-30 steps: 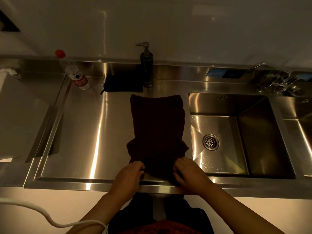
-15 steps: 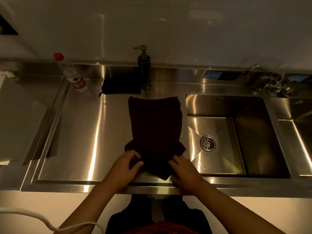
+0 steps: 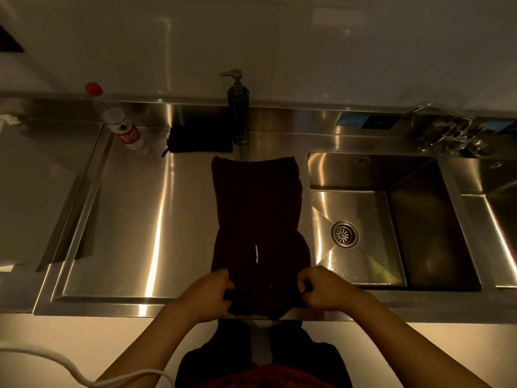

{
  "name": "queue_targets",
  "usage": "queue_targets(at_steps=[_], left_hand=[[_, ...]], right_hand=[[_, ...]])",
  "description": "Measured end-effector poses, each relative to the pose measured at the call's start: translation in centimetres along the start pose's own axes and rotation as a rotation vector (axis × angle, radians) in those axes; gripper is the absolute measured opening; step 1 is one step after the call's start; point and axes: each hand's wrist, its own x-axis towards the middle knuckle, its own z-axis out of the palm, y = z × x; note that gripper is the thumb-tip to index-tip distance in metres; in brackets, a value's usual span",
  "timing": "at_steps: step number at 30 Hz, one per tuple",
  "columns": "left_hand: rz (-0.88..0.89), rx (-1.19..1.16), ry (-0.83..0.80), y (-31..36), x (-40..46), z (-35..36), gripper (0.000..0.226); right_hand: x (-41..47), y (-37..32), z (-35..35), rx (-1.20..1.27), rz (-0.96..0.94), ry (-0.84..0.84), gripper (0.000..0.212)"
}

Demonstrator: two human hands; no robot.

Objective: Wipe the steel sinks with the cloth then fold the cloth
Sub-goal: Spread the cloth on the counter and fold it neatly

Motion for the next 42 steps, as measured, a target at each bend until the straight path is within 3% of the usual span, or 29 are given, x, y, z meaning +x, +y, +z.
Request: queue_targets(at_steps=[3, 6, 11, 16, 22, 28, 31, 33, 36, 39, 42], left_hand=[[-0.004, -0.17, -0.003, 0.5, -0.2, -1.8, 0.014], [-0.048, -0.173, 0.188, 0.9, 1.2, -3.7, 0.019], [-0.056, -0.059, 0.421, 1.8, 5.5, -5.8, 0.036], [-0.085, 0.021, 0.295, 1.2, 7.3, -4.8, 0.047], [-0.112, -0.017, 0.292, 0.5, 5.5, -2.5, 0.033], [-0.13, -0.04, 0.244, 0.5, 4.6, -2.1, 0.033], [-0.079, -0.095, 0.19, 0.7, 4.2, -2.9, 0.03], [-0.054, -0.146, 0.129, 0.9, 3.9, -3.5, 0.024], [-0.015, -0.212, 0.019, 1.2, 3.3, -4.1, 0.014], [0.01, -0.248, -0.04, 1.4, 2.4, -4.3, 0.019], [-0.032, -0.268, 0.059, 1.0, 1.4, -4.4, 0.029]], right_hand=[[0.8, -0.3, -1.9, 0.135, -0.013, 0.225, 0.02], [3.1, -0.7, -3.2, 0.154, -0.021, 0.433, 0.019], [6.9, -1.9, -3.7, -0.14, -0.113, 0.469, 0.017], [6.8, -0.6, -2.8, -0.351, -0.039, 0.539, 0.015], [4.6, 1.3, -0.5, -0.379, 0.086, 0.545, 0.025], [5.1, 0.5, -0.2, -0.357, 0.047, 0.612, 0.03], [5.3, 0.0, -0.3, -0.279, -0.073, 0.609, 0.047], [5.5, -0.3, 0.1, -0.274, -0.215, 0.518, 0.058], [5.8, -0.5, 1.4, -0.335, -0.246, 0.308, 0.068], [6.0, 0.2, 2.6, -0.379, -0.223, 0.38, 0.043], [5.5, 0.3, 2.8, -0.295, -0.194, 0.468, 0.03]])
